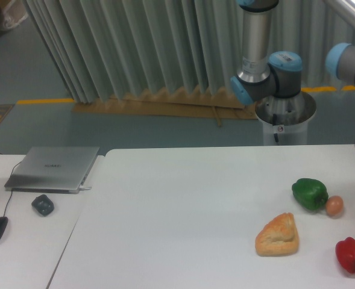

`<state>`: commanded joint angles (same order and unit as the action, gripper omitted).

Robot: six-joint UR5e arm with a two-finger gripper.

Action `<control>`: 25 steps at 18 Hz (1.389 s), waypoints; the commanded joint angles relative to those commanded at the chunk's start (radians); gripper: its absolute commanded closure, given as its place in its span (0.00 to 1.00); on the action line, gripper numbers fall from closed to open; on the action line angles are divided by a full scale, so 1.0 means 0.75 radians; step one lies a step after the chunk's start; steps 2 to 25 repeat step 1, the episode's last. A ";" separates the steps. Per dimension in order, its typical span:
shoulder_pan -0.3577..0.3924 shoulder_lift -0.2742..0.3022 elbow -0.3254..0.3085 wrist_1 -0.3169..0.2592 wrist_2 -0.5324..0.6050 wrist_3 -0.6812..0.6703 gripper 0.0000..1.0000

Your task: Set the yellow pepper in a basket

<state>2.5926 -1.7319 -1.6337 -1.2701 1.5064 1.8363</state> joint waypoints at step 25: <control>-0.008 0.004 -0.004 0.000 0.000 -0.047 0.00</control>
